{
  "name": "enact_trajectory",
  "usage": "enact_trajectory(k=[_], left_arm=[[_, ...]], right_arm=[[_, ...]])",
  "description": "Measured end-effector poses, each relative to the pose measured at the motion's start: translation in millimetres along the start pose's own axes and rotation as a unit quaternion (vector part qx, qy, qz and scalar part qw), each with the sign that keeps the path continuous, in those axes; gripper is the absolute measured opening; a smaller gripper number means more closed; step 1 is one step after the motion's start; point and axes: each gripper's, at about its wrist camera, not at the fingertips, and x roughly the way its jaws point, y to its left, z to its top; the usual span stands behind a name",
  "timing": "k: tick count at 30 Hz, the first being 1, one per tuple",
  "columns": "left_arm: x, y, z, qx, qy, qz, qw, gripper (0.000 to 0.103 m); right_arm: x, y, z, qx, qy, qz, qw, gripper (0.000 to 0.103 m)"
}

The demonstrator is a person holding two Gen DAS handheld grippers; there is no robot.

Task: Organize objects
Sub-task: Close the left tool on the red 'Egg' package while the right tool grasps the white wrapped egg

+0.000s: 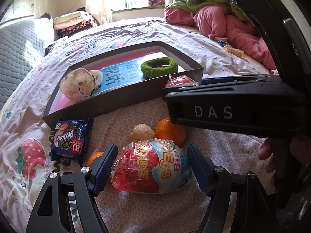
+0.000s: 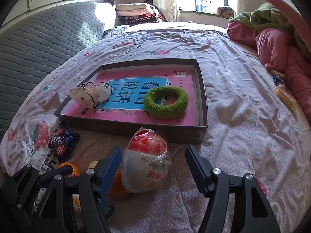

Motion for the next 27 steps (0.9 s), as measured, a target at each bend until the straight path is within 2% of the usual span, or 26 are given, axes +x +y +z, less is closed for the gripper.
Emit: enact_trajectory(k=[8, 12, 23, 27], left_arm=[[5, -1, 0, 0.011, 0.008, -0.004, 0.9999, 0.075], [5, 0, 0, 0.009, 0.011, -0.015, 0.9998, 0.075], [2, 0, 2, 0.008, 0.017, -0.045, 0.9988, 0.073], [2, -6, 2, 0.021, 0.017, -0.042, 0.9987, 0.073]], right_arm=[[12, -13, -2, 0.039, 0.029, 0.043, 0.998, 0.066], [10, -17, -2, 0.053, 0.021, 0.063, 0.996, 0.054], [6, -23, -2, 0.067, 0.014, 0.075, 0.995, 0.053], [6, -24, -2, 0.07, 0.013, 0.077, 0.995, 0.053]])
